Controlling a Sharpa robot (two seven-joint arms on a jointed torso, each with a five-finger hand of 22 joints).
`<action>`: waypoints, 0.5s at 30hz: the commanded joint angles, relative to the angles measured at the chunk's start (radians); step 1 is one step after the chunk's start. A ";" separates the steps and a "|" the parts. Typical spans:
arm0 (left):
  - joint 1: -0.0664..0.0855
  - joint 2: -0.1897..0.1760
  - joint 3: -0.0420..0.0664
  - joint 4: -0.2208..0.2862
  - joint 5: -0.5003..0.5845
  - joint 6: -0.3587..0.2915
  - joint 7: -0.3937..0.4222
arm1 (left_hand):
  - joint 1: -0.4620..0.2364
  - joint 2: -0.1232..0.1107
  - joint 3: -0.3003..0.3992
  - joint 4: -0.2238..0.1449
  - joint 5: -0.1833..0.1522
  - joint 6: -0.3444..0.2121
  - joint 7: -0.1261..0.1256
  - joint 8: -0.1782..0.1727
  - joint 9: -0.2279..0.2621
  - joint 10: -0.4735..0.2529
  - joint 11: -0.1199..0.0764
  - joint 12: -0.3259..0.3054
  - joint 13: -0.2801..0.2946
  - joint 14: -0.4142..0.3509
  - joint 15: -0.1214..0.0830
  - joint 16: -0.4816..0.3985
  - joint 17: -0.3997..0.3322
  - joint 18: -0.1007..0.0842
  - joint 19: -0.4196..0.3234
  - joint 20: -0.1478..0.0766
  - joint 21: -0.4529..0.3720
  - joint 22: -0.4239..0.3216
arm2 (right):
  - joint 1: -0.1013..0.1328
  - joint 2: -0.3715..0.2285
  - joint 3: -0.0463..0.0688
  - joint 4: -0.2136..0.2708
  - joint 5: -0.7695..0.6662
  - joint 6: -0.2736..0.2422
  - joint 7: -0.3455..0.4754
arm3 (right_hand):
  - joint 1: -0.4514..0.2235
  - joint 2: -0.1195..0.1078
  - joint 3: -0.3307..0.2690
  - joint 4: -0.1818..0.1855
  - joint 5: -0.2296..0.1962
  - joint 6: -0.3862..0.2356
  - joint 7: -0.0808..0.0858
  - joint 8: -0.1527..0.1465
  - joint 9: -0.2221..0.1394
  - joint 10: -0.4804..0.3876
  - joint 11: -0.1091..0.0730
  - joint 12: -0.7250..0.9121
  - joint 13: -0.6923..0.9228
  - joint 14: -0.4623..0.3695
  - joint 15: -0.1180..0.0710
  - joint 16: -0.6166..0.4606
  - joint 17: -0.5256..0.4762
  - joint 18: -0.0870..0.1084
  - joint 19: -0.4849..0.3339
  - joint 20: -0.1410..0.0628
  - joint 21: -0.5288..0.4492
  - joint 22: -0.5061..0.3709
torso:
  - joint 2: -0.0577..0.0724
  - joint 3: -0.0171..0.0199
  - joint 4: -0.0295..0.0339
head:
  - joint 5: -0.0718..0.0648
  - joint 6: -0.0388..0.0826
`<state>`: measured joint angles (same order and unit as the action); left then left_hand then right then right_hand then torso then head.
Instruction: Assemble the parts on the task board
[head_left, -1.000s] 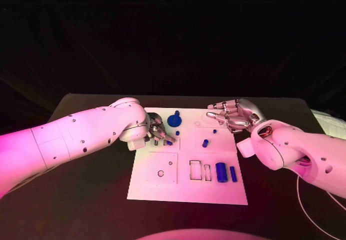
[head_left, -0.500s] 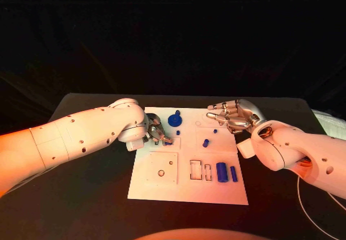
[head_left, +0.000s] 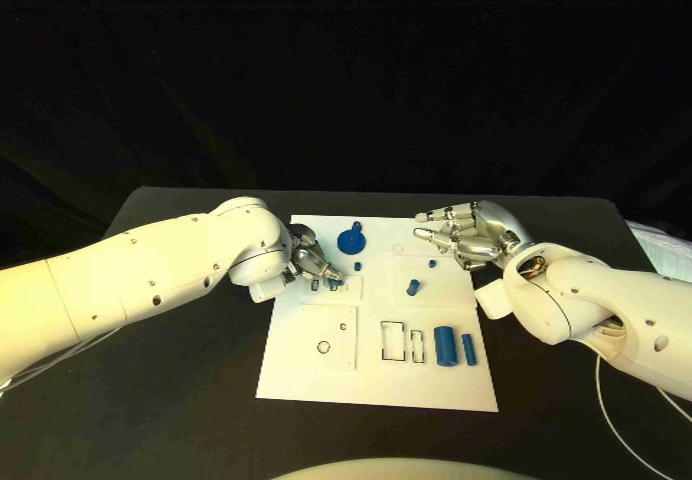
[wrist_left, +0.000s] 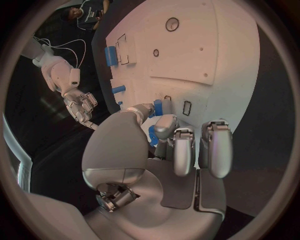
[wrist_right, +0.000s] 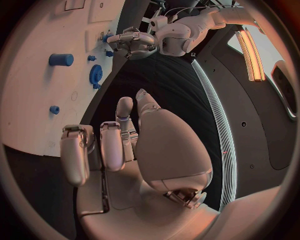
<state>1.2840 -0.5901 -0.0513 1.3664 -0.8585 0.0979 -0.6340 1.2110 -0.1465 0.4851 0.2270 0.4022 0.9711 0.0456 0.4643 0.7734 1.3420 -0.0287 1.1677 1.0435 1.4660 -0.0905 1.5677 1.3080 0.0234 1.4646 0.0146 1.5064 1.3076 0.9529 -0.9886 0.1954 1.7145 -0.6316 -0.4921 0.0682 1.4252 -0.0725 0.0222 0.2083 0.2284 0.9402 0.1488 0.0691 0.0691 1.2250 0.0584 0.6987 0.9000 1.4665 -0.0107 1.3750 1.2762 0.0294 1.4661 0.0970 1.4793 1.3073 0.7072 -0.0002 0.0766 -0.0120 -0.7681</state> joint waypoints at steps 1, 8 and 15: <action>0.001 -0.001 0.002 0.004 0.022 0.013 0.013 | -0.016 -0.001 0.204 -0.200 0.027 0.009 0.000 0.004 0.004 0.010 -0.001 0.007 0.002 0.105 0.005 0.003 0.263 0.000 0.067 0.003 -0.004 0.170 | -0.002 0.001 0.000 0.000 -0.006 0.017 0.007 | -0.008 0.006 -0.005 0.000 0.006 -0.005 0.001 -0.001 0.000 0.000 -0.001 -0.002 -0.001 0.042 -0.008 -0.005 -0.001 0.012 0.000 -0.008 -0.006 0.090 | 0.000 0.0001 -0.0008 | 0.003 0.000; 0.002 0.011 0.002 -0.012 -0.059 0.075 -0.010 | -0.050 -0.014 0.211 -0.232 0.136 0.028 -0.004 0.003 0.013 0.024 -0.005 0.018 0.018 0.105 0.002 0.003 0.263 -0.001 0.068 0.000 -0.003 0.173 | -0.002 0.000 0.000 0.001 -0.005 0.016 0.007 | -0.009 0.006 -0.006 0.000 0.006 -0.005 0.000 -0.001 0.000 0.000 -0.001 -0.001 -0.001 0.042 -0.008 -0.006 -0.001 0.012 0.001 -0.008 -0.005 0.090 | 0.001 -0.0004 -0.0006 | 0.005 -0.004; 0.003 0.028 0.002 -0.023 -0.152 0.102 -0.020 | -0.061 -0.014 0.207 -0.245 0.170 0.036 -0.006 0.002 0.016 0.029 -0.007 0.022 0.025 0.105 0.001 0.003 0.263 -0.001 0.070 -0.001 -0.002 0.175 | -0.002 -0.001 0.000 0.002 -0.005 0.015 0.010 | -0.011 0.006 -0.007 0.001 0.006 -0.004 0.000 -0.001 0.000 0.000 -0.001 -0.001 -0.002 0.042 -0.008 -0.006 -0.002 0.012 0.001 -0.008 -0.005 0.090 | 0.002 -0.0014 -0.0014 | 0.006 -0.005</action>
<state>1.2857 -0.5666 -0.0505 1.3436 -0.9320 0.1530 -0.6446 1.1573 -0.1607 0.4888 0.1922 0.5686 0.9974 0.0407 0.4643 0.7880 1.3637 -0.0361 1.1849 1.0673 1.4660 -0.0905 1.5677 1.3078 0.0234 1.4647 0.0146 1.5064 1.3075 0.9518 -0.9898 0.1954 1.7147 -0.6314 -0.4909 0.0689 1.4209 -0.0682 0.0222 0.2083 0.2284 0.9402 0.1488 0.0691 0.0691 1.2250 0.0584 0.6987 0.8991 1.4665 -0.0107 1.3750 1.2762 0.0293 1.4660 0.0970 1.4793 1.3080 0.7082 -0.0009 0.0754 -0.0051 -0.7724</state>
